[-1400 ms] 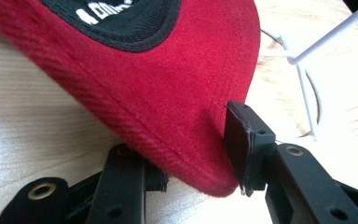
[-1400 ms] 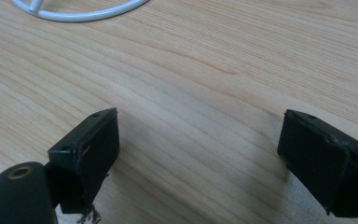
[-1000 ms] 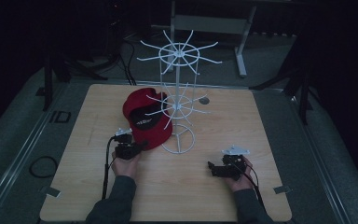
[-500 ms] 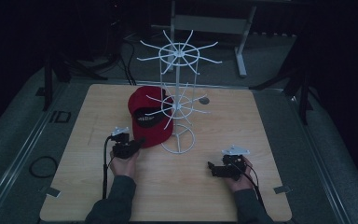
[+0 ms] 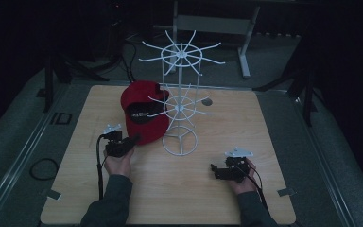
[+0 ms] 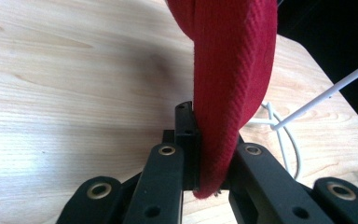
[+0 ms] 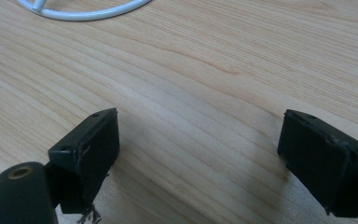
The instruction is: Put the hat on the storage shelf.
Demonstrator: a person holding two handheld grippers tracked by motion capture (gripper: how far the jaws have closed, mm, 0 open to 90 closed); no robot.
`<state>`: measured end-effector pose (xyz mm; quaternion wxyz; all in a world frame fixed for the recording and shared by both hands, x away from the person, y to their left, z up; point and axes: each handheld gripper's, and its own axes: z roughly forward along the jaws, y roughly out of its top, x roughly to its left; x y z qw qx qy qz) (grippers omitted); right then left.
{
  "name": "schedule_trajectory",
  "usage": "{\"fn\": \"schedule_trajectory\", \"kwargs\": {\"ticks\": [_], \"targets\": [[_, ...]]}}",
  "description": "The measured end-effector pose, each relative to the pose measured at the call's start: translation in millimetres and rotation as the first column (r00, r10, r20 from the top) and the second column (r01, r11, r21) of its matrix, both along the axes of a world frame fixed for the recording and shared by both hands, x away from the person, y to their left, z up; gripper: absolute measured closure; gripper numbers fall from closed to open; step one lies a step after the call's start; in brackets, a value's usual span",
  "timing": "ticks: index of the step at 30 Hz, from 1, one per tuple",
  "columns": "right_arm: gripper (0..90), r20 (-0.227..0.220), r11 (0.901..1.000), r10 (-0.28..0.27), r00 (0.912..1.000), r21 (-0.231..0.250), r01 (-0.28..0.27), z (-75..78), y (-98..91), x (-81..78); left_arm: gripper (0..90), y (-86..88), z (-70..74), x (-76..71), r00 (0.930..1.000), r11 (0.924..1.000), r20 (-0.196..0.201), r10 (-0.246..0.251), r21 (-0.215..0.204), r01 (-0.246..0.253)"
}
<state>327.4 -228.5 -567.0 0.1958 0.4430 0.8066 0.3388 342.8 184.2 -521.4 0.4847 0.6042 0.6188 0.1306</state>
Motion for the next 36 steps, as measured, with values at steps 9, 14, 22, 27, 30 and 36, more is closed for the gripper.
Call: {"fn": "schedule_trajectory", "kwargs": {"ticks": [9, 14, 22, 27, 30, 36], "targets": [[12.5, 0.000, 1.0000, 0.001, 1.0000, 0.000, -0.001, 0.0, 0.0, 0.0, 85.8, 12.5, 5.5, -2.3, 0.9992, 0.9993, 0.011, 0.038, -0.006, -0.038], [12.4, 0.000, 1.0000, 0.001, 1.0000, 0.000, -0.001, 0.0, 0.0, 0.0, 85.8, 17.7, 9.2, -3.4, 0.9985, 0.9987, 0.021, 0.050, -0.005, -0.050], [12.5, 0.000, 1.0000, 0.001, 1.0000, 0.000, -0.001, 0.0, 0.0, 0.0, 85.8, 23.5, 15.0, -5.2, 0.9968, 0.9975, 0.037, 0.071, -0.004, -0.071], [12.5, 0.000, 1.0000, 0.002, 1.0000, 0.000, -0.002, 0.0, 0.0, 0.0, 85.8, 26.3, 17.2, -6.3, 0.9955, 0.9965, 0.046, 0.084, -0.003, -0.084], [12.5, 0.000, 1.0000, 0.001, 1.0000, 0.000, -0.001, 0.0, 0.0, 0.0, 85.8, 29.8, 19.2, -7.6, 0.9941, 0.9955, 0.052, 0.095, -0.005, -0.095], [12.5, 0.000, 1.0000, 0.002, 1.0000, 0.001, -0.002, 0.0, 0.1, 0.0, 85.8, 33.2, 22.7, -9.0, 0.9930, 0.9947, 0.058, 0.103, -0.001, -0.103]]}}
